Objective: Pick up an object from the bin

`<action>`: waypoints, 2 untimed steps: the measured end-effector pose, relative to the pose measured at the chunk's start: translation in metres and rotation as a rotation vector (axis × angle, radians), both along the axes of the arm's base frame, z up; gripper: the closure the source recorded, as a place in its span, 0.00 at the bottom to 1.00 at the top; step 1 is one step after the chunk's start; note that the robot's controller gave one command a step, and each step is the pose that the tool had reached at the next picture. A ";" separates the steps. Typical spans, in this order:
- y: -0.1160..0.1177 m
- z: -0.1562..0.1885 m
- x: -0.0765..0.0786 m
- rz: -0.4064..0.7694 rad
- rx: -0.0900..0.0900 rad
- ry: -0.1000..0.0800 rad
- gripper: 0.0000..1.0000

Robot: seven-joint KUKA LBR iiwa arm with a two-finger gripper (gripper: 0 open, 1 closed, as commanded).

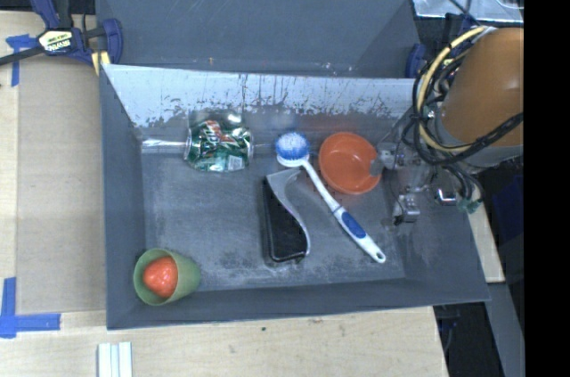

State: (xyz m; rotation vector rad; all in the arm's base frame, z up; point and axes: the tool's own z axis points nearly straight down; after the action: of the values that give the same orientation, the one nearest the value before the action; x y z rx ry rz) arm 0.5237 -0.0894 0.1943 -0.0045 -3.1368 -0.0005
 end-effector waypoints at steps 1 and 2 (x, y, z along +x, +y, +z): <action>0.000 0.004 0.002 0.003 -0.001 -0.008 0.00; 0.009 -0.001 0.064 0.210 -0.001 -0.006 0.00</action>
Offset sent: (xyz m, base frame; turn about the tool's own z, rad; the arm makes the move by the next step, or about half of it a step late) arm 0.0889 0.0138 -0.0047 -0.2953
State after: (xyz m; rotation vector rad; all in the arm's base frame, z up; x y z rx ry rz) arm 0.5881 -0.0800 0.1937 0.3253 -3.1263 0.0011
